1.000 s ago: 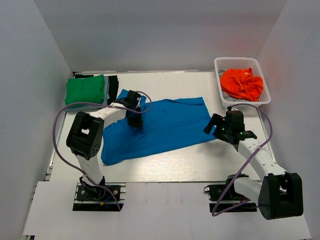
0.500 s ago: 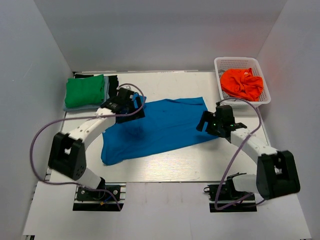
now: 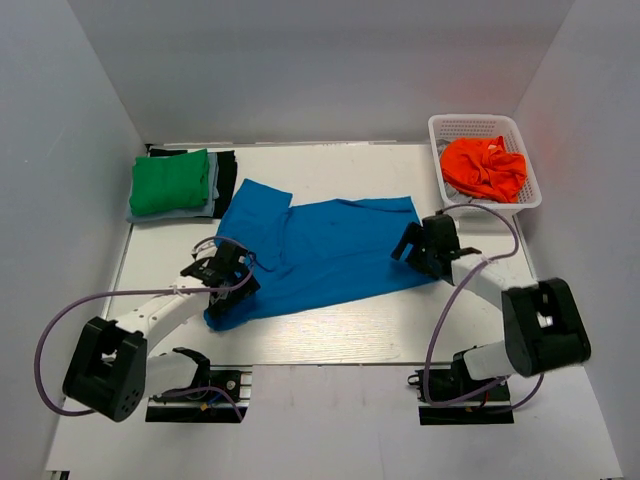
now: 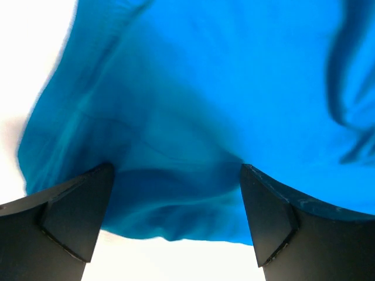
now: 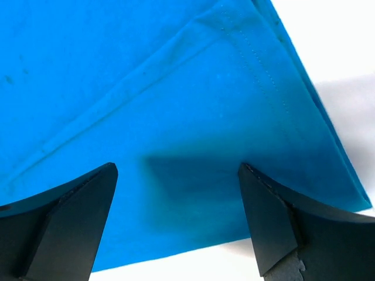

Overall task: Fold and stack the t-shirts
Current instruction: Fold the flattened tshirt in 1/3 of the way, then grap the side of the flattened tshirt furthest away from the robot with both arms

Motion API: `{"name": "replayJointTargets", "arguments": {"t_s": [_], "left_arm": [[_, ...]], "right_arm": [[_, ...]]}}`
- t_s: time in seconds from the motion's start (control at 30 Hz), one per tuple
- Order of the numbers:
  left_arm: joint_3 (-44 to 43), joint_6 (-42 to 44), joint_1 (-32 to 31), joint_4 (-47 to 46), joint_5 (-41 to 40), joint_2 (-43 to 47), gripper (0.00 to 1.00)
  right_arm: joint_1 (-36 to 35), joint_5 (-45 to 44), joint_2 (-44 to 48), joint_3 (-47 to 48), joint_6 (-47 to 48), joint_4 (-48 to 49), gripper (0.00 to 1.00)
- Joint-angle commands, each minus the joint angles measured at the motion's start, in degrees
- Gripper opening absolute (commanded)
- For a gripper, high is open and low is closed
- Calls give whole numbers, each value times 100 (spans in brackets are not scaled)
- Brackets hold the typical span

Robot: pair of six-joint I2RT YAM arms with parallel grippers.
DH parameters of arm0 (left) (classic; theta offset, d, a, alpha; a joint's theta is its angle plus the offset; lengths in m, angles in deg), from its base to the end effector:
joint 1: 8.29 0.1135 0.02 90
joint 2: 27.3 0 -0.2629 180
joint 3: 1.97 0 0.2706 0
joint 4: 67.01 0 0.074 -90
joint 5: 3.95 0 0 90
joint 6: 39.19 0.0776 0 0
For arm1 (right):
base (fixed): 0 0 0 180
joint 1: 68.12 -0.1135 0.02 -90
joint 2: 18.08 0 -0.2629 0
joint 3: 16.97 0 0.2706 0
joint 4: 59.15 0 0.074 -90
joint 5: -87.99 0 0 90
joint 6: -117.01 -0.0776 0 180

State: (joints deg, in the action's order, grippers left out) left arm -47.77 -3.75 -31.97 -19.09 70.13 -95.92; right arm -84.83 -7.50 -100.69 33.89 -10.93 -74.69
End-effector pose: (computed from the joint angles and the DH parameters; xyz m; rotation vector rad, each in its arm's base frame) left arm 0.2124 -0.0699 0.1131 -0.7829 2.5933 0.0039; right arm 0.3075 0.0846 0.1207 0.4898 2.3674 0.3309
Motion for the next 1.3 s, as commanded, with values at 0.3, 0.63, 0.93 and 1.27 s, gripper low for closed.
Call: {"name": "replayJointTargets", "arguments": {"t_s": [0.3,0.63,0.93,1.27], "left_arm": [[698,-458,-137,198,1222,454,100],[-233,120,-137,339,935,1764,100],[-3085,975,4,99,-453,-1207,100],[-7060,1264,609,935,-684,-5165,100]], "right_arm": [[71,-820,2660,-1632,-996,-1844,90],[71,-1014,3559,-1029,301,-1776,90],[89,-1111,2023,246,497,-1152,90],[396,-1314,18,1724,629,-1213,90]]}}
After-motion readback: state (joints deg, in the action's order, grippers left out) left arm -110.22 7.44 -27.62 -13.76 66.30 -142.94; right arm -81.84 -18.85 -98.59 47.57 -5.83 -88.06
